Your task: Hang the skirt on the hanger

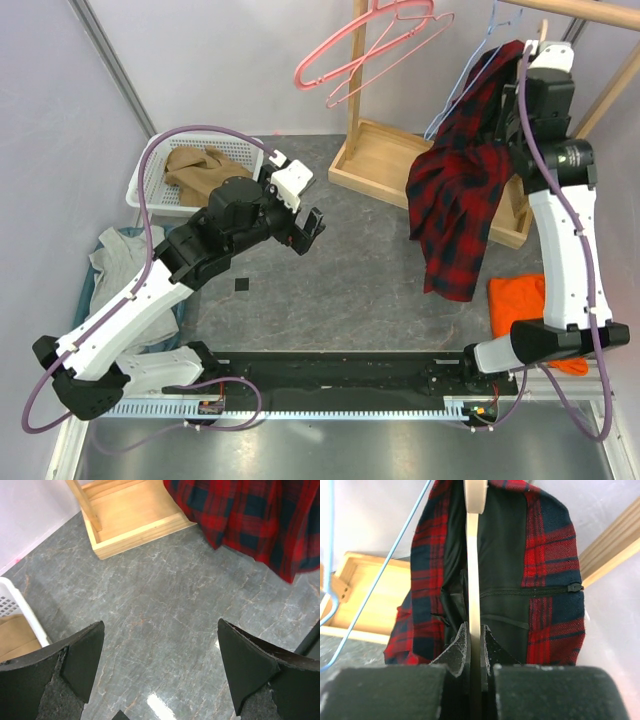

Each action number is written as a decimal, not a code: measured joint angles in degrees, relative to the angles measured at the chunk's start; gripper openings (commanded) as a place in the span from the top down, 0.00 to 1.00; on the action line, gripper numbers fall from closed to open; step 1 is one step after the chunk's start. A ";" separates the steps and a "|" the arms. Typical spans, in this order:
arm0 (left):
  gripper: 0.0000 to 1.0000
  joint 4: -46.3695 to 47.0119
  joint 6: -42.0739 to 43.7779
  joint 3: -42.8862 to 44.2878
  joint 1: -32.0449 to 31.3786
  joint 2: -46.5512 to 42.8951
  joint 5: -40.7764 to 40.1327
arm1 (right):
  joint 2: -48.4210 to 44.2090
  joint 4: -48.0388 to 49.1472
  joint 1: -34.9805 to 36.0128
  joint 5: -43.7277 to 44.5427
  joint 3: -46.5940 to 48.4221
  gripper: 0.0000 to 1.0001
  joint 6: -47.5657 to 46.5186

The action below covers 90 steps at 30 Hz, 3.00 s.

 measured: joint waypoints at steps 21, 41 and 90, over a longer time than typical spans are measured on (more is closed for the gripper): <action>0.01 -0.52 -1.79 0.81 0.00 0.11 4.24 | 15.47 2.21 -11.80 5.22 17.33 1.00 -0.79; 0.01 -1.75 -3.19 1.05 0.00 0.13 4.22 | 17.81 10.01 -12.28 -4.42 17.94 1.00 0.17; 0.01 0.22 -21.59 -6.67 11.43 -1.11 -11.52 | -29.27 11.28 -20.48 -47.82 -29.03 0.25 15.34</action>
